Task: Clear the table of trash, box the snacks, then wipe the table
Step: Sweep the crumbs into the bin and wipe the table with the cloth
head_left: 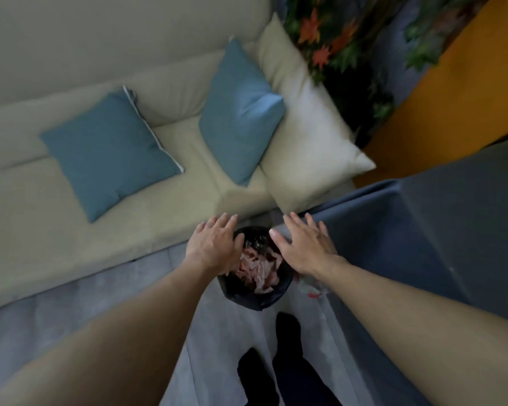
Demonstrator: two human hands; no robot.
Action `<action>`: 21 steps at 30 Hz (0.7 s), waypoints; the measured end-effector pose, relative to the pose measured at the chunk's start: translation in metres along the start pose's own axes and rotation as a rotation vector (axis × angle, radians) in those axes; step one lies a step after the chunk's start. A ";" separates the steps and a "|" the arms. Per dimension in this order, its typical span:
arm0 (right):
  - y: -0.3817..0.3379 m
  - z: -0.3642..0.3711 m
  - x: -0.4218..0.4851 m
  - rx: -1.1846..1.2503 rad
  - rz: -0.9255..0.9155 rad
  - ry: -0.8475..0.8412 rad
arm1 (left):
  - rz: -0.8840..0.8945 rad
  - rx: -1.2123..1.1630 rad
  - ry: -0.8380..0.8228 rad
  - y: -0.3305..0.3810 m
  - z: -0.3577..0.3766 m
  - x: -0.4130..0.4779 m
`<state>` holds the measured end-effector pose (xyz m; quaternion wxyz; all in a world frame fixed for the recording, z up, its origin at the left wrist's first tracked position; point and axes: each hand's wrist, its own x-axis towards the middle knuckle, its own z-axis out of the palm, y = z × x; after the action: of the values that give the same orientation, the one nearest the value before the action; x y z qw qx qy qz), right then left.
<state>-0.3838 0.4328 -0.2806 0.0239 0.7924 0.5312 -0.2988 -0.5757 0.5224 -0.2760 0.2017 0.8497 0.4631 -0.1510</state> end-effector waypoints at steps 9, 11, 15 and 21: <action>0.023 -0.115 -0.094 0.044 0.017 0.214 | 0.134 0.020 0.130 0.086 -0.103 -0.037; 0.038 -0.134 -0.111 0.051 0.048 0.260 | 0.194 0.031 0.171 0.113 -0.120 -0.041; 0.079 -0.162 -0.144 0.072 0.136 0.337 | 0.319 0.047 0.199 0.179 -0.143 -0.044; 0.161 -0.172 -0.195 0.123 0.297 0.402 | 0.491 0.054 0.164 0.286 -0.130 -0.035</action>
<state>-0.2185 0.2625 -0.0870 -0.0867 0.9051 0.3841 -0.1602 -0.3428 0.4198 -0.0888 0.1712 0.9512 0.2536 -0.0406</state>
